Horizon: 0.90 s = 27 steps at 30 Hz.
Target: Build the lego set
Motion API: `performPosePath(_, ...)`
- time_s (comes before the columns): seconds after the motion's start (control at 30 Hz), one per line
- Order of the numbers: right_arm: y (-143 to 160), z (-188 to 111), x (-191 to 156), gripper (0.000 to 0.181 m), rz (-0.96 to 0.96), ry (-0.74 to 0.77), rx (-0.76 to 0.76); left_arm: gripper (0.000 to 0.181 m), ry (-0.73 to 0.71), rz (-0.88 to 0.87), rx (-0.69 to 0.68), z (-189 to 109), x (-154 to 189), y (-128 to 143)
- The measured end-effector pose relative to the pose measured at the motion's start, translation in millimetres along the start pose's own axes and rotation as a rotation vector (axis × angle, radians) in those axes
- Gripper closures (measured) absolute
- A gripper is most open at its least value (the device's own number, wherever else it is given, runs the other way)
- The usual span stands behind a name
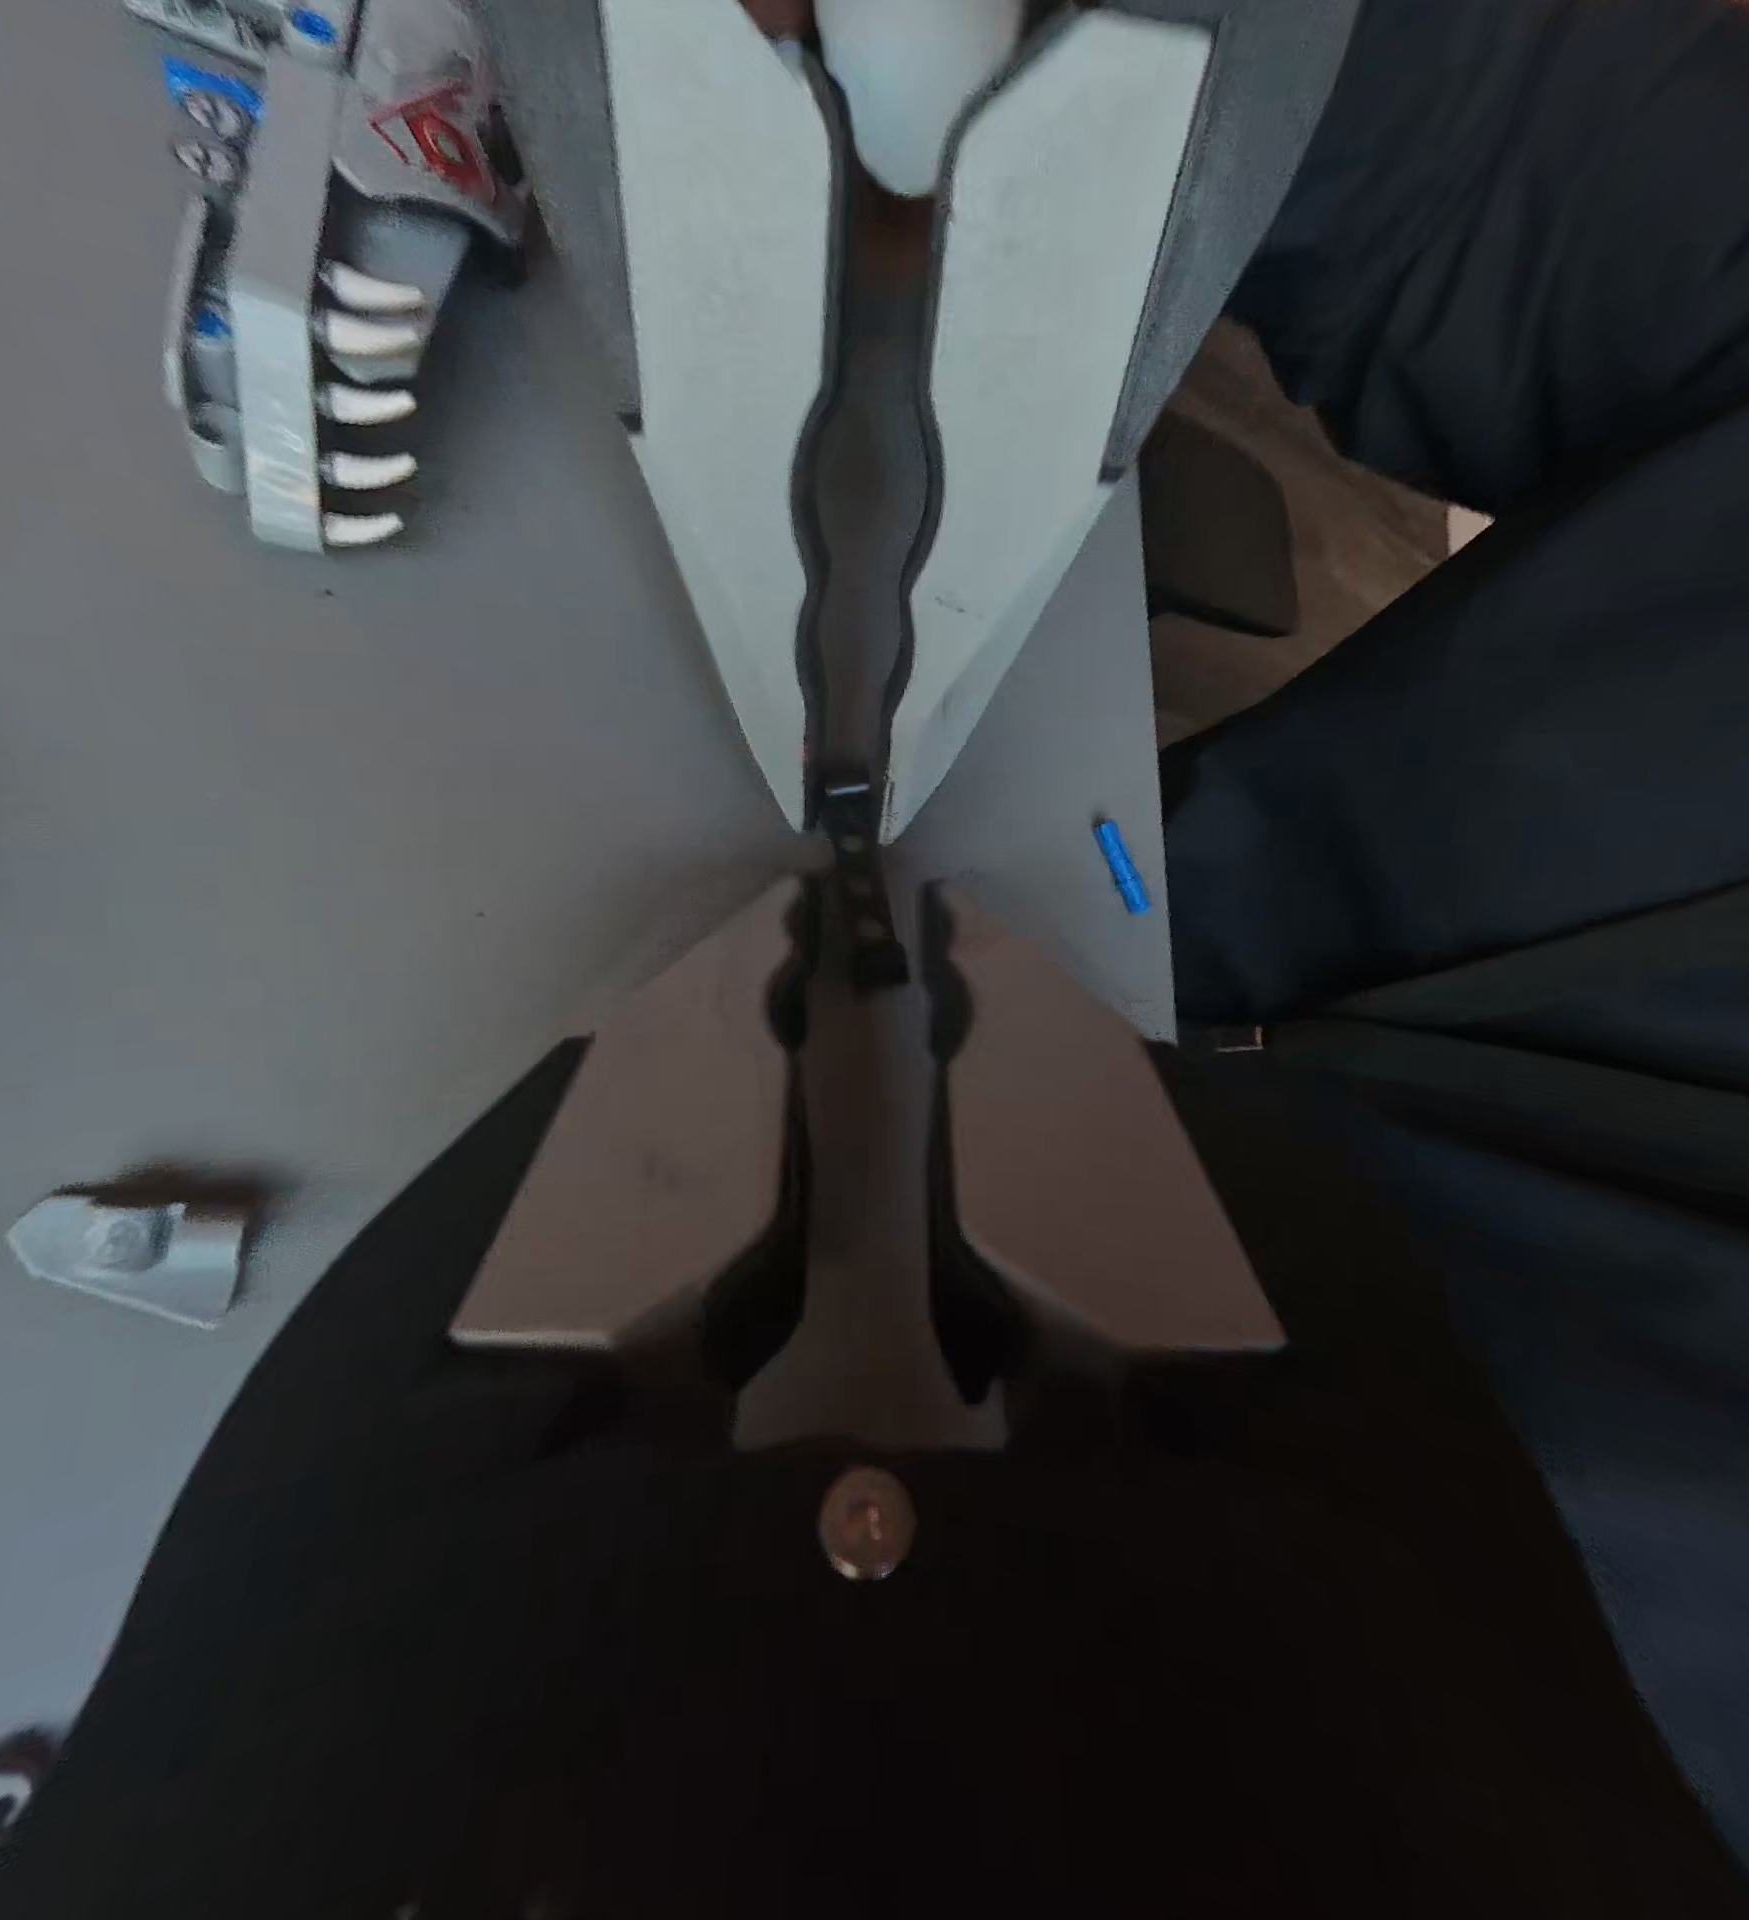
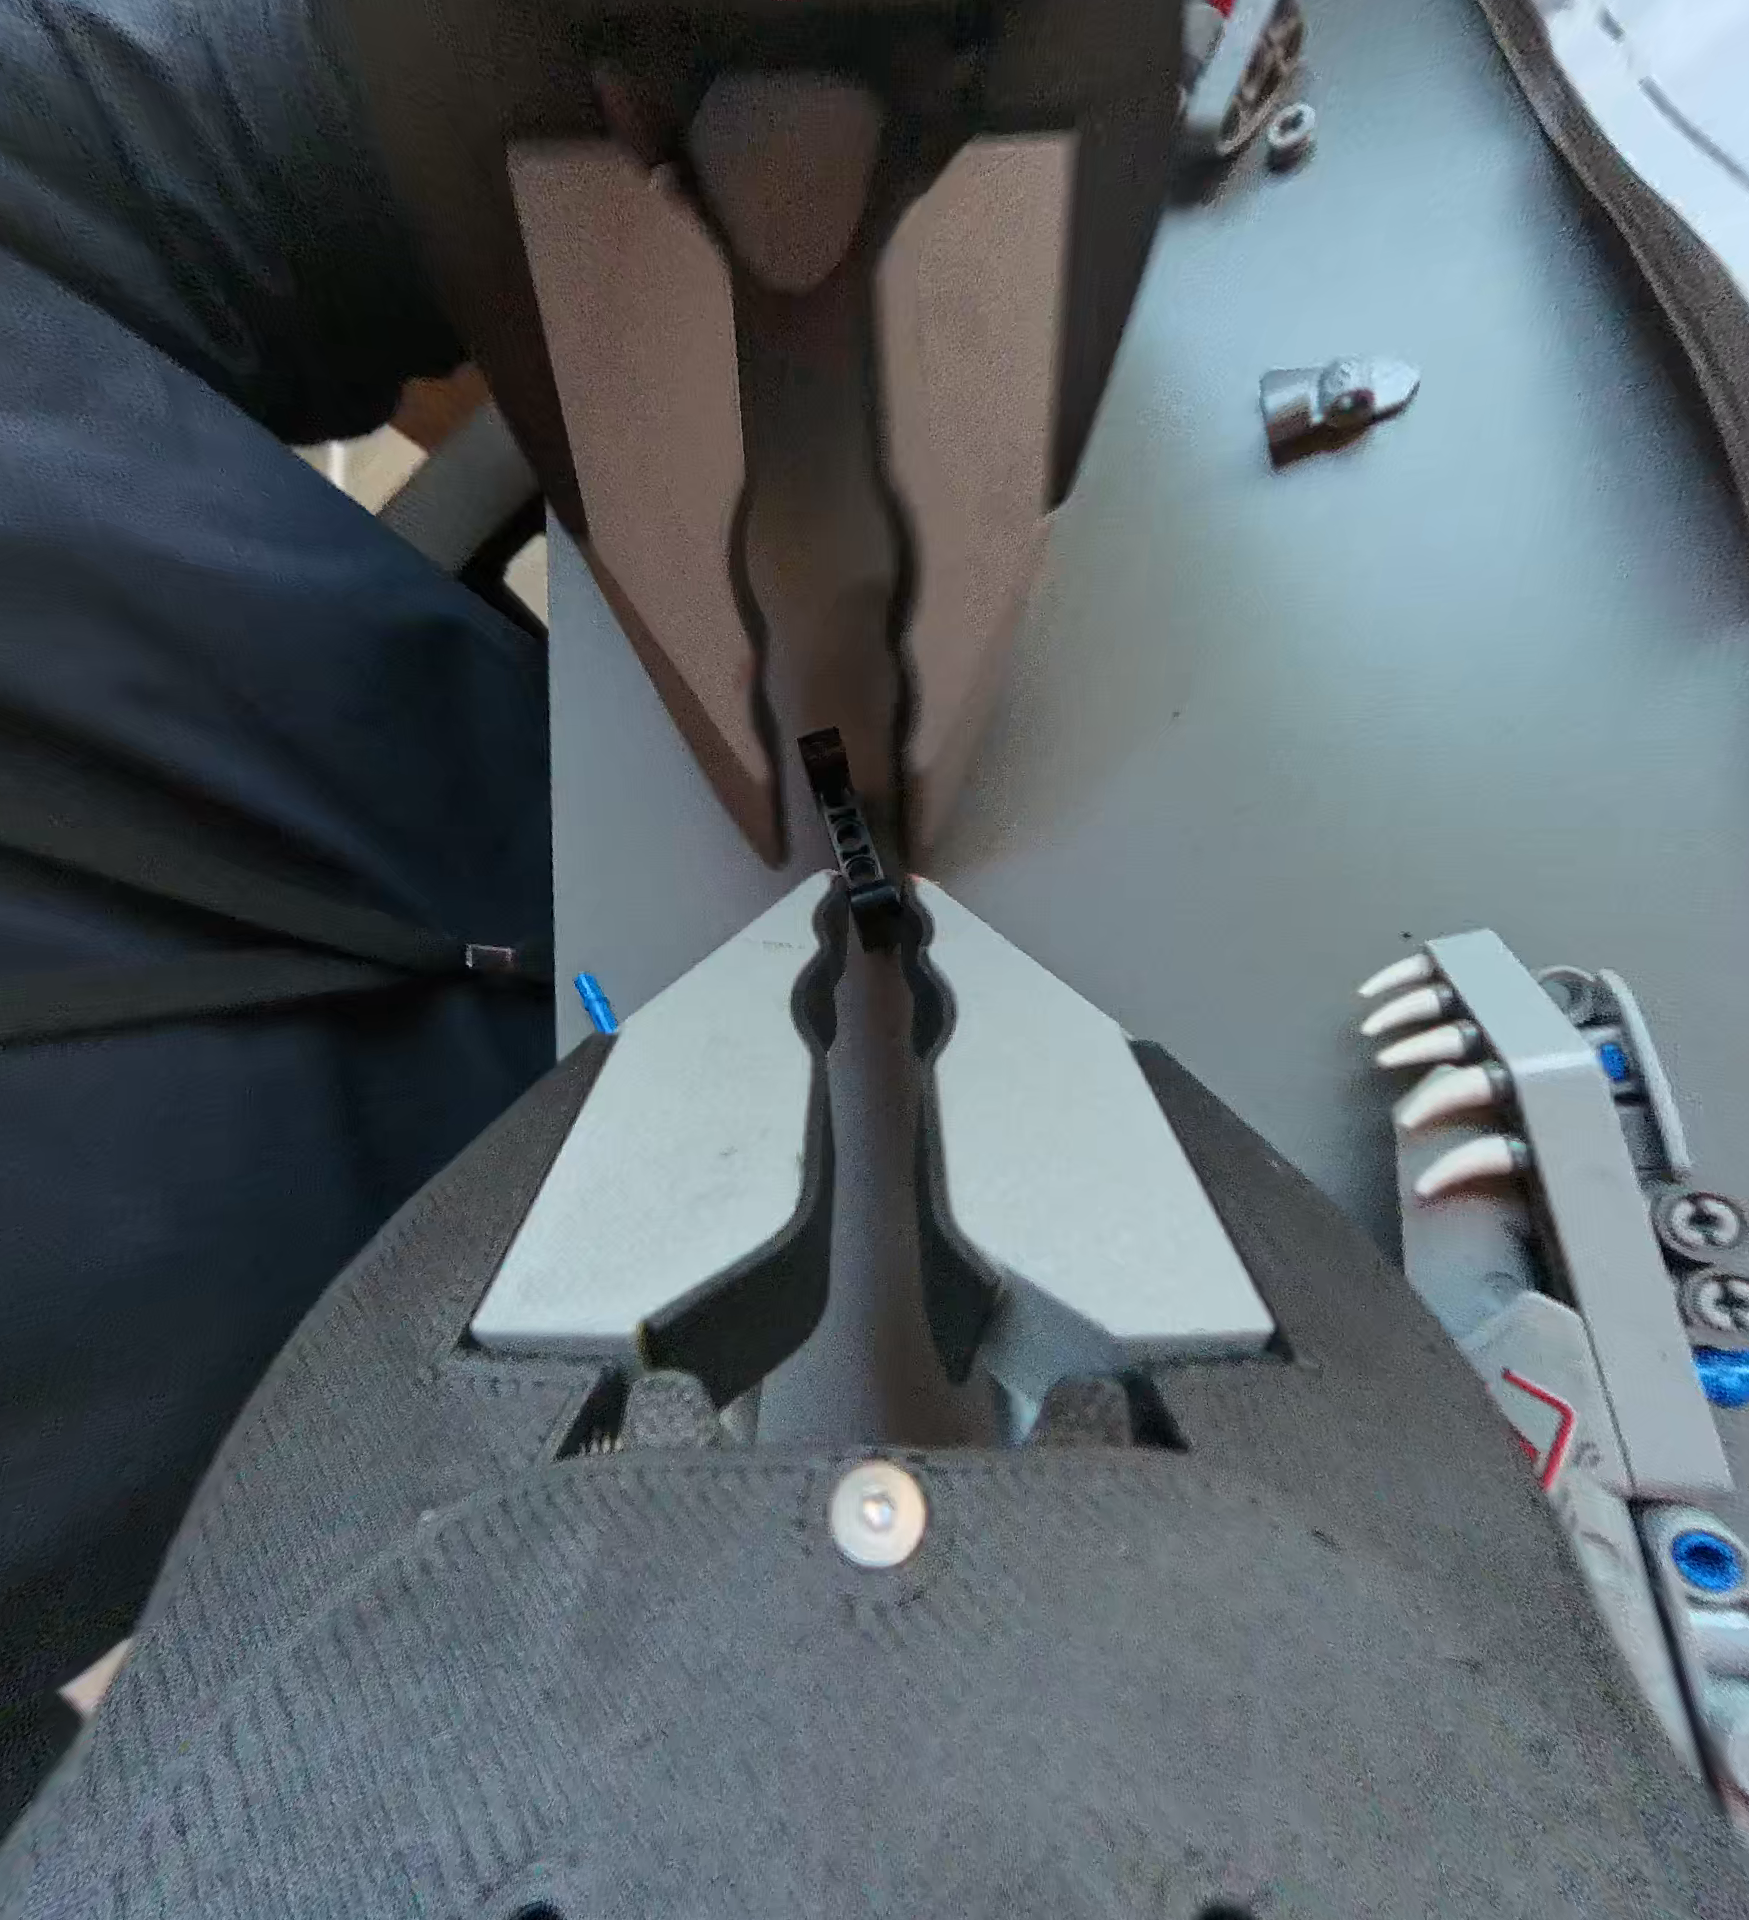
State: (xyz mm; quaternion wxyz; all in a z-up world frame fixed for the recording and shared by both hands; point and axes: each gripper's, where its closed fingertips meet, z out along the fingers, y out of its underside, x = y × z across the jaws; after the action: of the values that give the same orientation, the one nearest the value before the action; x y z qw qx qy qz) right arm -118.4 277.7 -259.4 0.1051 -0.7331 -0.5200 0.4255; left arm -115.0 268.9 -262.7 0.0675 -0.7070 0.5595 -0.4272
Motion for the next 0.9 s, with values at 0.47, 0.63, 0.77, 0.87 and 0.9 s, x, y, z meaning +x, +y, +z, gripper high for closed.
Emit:
performPosePath(0.47,49,14,-67,0.160,-0.589,0.197,-0.097,0.176,0.105,-0.114,0.018,-1,-4,1)
performPosePath(0.63,49,22,-62,0.180,-0.517,0.165,-0.053,0.174,0.095,-0.126,0.034,-4,-7,1)
performPosePath(0.77,42,14,-45,0.180,-0.414,0.219,0.018,0.158,0.059,-0.144,0.079,-15,-14,-4)
performPosePath(0.87,38,4,-38,0.180,-0.357,0.247,0.072,0.151,-0.005,-0.113,0.072,-21,-19,-2)
performPosePath(0.9,36,0,-36,0.180,-0.348,0.259,0.087,0.152,-0.020,-0.101,0.064,-22,-18,0)
